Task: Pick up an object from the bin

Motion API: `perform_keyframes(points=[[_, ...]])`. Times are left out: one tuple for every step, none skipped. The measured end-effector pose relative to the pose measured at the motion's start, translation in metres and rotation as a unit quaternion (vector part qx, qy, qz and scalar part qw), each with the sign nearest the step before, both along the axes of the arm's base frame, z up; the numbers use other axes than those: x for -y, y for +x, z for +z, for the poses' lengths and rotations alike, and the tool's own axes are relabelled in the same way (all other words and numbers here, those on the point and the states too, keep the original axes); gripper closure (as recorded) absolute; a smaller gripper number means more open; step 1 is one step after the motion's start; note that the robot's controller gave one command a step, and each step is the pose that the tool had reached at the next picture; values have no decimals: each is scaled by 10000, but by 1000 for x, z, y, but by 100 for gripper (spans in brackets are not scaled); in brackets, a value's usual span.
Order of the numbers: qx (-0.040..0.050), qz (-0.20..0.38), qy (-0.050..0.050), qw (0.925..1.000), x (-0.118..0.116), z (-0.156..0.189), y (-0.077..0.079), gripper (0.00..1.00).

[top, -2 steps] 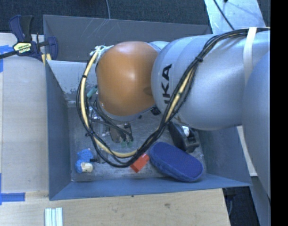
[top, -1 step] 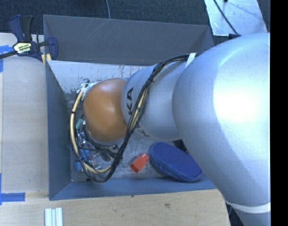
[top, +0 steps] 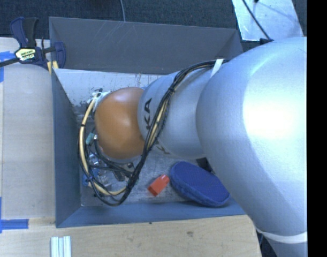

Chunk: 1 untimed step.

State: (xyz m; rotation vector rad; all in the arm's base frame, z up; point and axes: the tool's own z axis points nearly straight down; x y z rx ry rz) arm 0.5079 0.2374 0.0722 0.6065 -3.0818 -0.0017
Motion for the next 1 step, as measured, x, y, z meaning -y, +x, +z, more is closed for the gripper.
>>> perform_keyframes(points=[[58, 136, 18, 9999, 12, 160, -10, 100]])
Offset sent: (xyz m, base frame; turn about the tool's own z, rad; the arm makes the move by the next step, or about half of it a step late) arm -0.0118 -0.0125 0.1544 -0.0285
